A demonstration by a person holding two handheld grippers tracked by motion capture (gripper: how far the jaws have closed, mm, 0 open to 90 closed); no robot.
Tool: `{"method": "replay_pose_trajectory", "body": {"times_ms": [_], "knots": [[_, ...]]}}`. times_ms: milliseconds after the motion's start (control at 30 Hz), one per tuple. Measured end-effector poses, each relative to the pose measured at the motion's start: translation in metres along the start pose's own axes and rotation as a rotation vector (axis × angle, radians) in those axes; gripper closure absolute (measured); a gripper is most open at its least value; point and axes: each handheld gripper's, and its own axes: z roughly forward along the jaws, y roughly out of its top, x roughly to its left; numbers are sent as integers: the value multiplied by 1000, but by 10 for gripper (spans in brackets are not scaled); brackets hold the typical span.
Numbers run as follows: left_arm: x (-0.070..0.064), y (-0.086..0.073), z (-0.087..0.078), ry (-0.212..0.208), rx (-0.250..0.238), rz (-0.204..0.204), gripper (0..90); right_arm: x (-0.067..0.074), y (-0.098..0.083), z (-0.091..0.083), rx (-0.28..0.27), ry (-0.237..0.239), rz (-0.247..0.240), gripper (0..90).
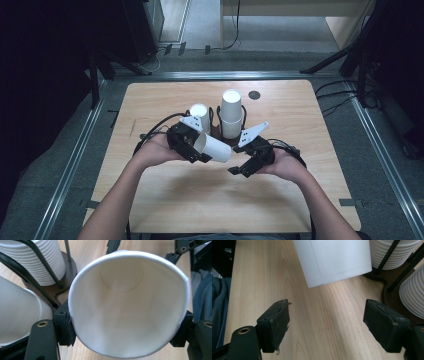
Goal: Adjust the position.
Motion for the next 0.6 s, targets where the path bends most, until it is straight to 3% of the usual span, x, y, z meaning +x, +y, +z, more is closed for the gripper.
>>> {"method": "replay_pose_trajectory", "body": {"times_ms": [167, 333, 600], "knots": [[2, 2, 6, 11, 45, -10, 270, 0, 0, 1, 0, -6, -5, 213], [2, 1, 15, -16, 76, -25, 269, 0, 0, 2, 3, -9, -11, 214], [-5, 5, 31, -28, 150, -4, 267, 2, 1, 6, 14, -9, -33, 220]]}}
